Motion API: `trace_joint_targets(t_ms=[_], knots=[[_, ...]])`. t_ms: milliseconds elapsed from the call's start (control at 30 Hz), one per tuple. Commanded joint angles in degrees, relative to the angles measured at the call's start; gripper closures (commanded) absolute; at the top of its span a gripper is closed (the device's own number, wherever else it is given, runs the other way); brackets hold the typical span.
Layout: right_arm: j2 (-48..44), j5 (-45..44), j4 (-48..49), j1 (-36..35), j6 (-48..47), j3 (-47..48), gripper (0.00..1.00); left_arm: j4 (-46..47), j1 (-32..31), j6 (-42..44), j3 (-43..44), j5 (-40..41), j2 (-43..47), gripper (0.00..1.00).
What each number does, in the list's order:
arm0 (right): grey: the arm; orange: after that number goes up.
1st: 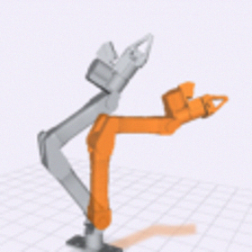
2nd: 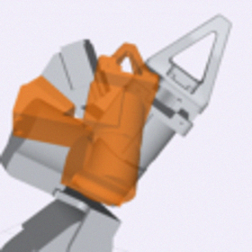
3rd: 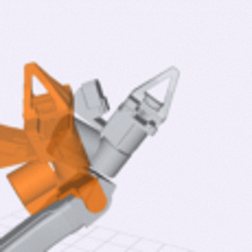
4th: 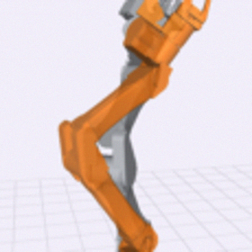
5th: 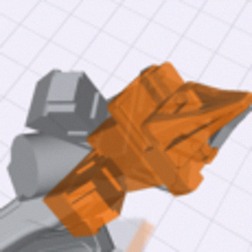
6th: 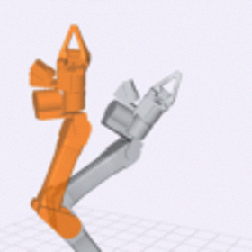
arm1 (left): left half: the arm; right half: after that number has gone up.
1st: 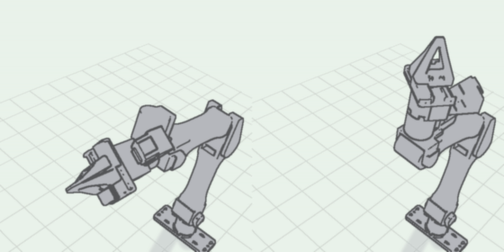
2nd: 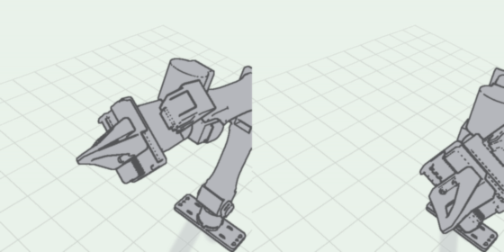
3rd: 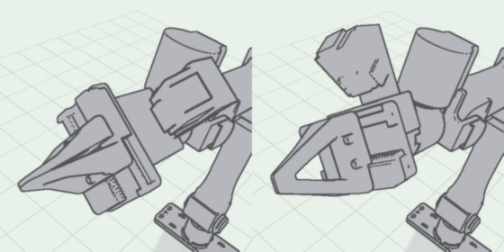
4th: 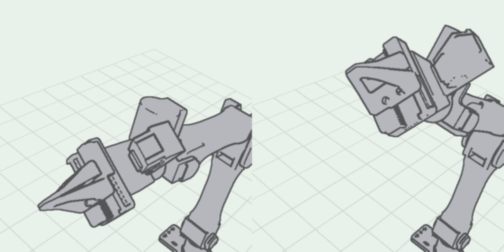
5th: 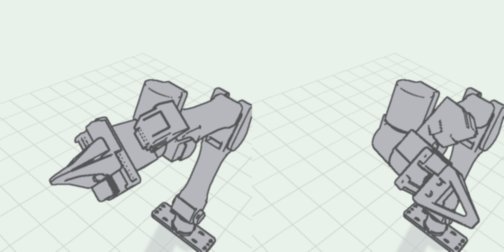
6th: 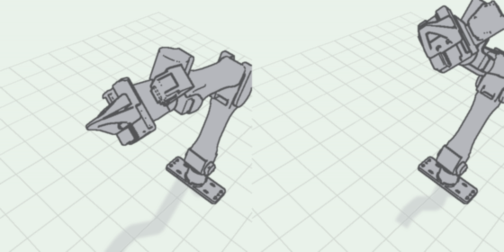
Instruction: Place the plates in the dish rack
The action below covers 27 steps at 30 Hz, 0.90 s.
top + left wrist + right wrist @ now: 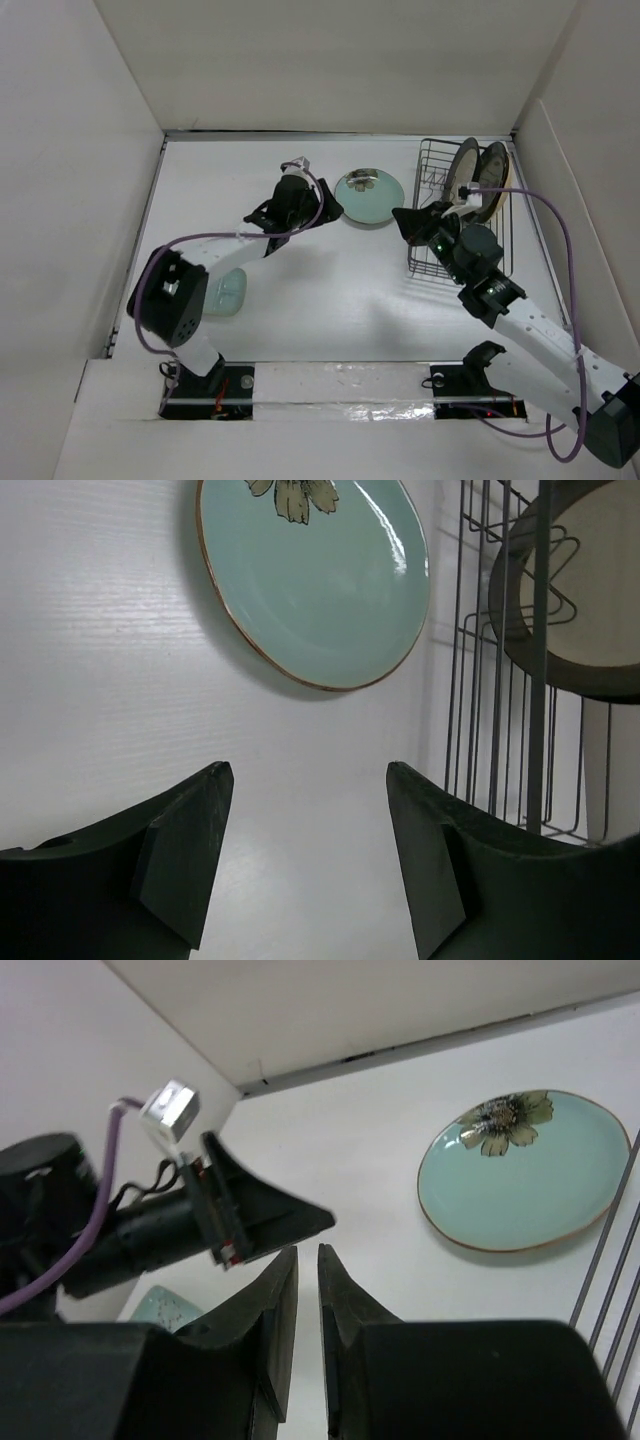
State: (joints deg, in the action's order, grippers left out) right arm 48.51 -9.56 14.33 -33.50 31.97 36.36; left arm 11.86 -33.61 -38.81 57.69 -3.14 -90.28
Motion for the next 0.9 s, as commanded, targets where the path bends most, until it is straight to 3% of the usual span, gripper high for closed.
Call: trace_joint_targets(t_ms=[0,333,700,867], knots=[[-3.59,-0.19,3.59,-1.57,-1.03,-1.72,0.79,4.14,0.03,-3.82,7.93,-1.78,-5.77,0.40],[-5.09,-0.37,3.25,-2.72,-1.03,-2.96,0.75,-2.80,0.56,-3.47,25.01,6.39,-27.03,0.43],[-4.57,-0.11,3.16,-2.72,-1.03,-2.87,0.74,-3.60,1.61,-3.91,28.61,8.16,-33.55,0.48],[-3.60,-0.02,3.34,-2.72,-0.76,-2.87,0.74,-1.84,2.14,-4.44,30.37,5.60,-36.72,0.57]])
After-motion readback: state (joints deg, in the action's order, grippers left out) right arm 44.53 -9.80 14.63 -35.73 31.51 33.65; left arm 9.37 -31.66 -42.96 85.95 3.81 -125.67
